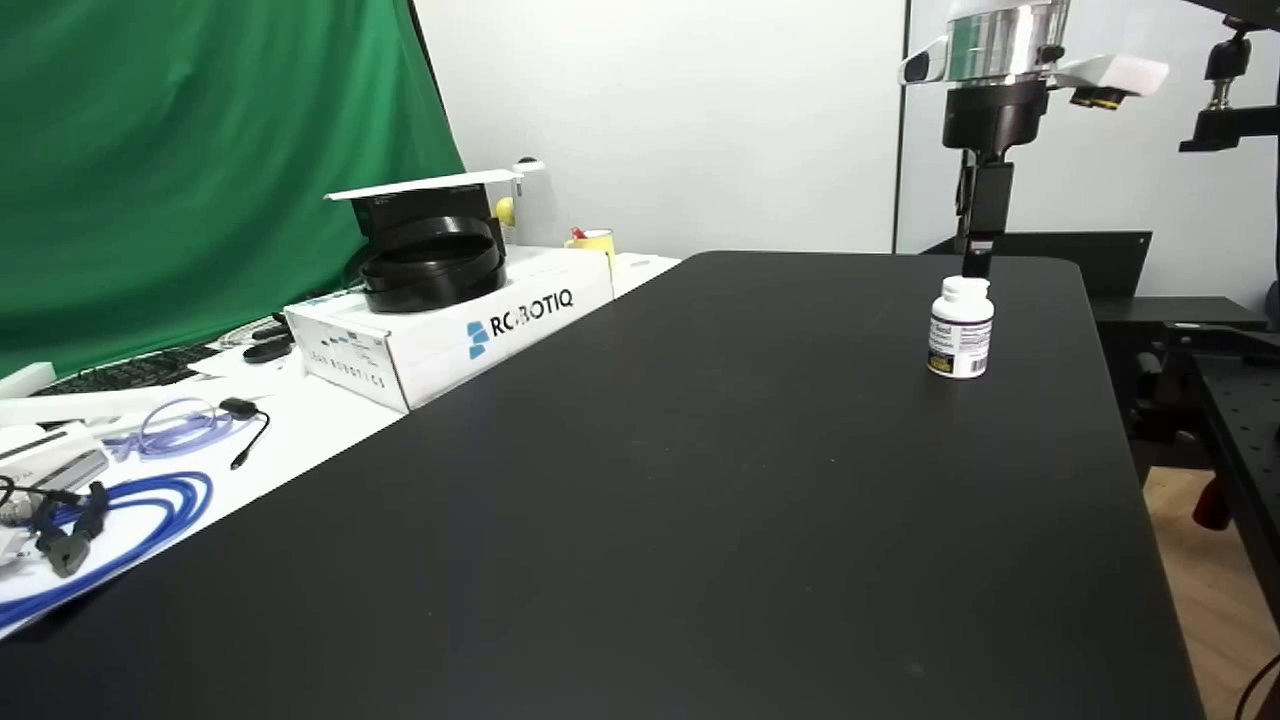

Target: Pick up the vial and move it forward

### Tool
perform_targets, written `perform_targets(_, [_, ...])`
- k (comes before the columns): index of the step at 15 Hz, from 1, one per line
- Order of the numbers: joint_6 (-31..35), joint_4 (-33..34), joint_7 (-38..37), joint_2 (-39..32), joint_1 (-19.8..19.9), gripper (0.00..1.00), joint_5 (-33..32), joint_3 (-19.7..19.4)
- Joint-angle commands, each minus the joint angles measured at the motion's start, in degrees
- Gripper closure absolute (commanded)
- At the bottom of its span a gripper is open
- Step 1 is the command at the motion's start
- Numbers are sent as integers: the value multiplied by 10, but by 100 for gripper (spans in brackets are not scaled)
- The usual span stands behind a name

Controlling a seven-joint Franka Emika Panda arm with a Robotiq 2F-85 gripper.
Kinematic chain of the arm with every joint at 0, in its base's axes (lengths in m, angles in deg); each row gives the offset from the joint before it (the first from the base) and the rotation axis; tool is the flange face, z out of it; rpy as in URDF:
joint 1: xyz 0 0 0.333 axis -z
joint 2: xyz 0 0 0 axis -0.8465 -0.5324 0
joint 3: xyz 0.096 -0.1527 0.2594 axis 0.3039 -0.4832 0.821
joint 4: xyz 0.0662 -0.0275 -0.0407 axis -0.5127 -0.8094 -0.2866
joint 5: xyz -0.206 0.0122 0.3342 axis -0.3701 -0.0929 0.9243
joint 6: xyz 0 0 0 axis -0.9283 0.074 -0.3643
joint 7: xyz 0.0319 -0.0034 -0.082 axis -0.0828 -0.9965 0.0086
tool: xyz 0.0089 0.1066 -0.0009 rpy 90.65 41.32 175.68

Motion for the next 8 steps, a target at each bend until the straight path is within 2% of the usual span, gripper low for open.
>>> perform_targets(1, [15, 11, 22, -26, 2, 0, 29, 16])
perform_targets(5, [23, 18, 20, -47, 8, 0, 32, 28])
perform_targets(8, [20, 23, -2, -61, 15, 0, 9, 31])
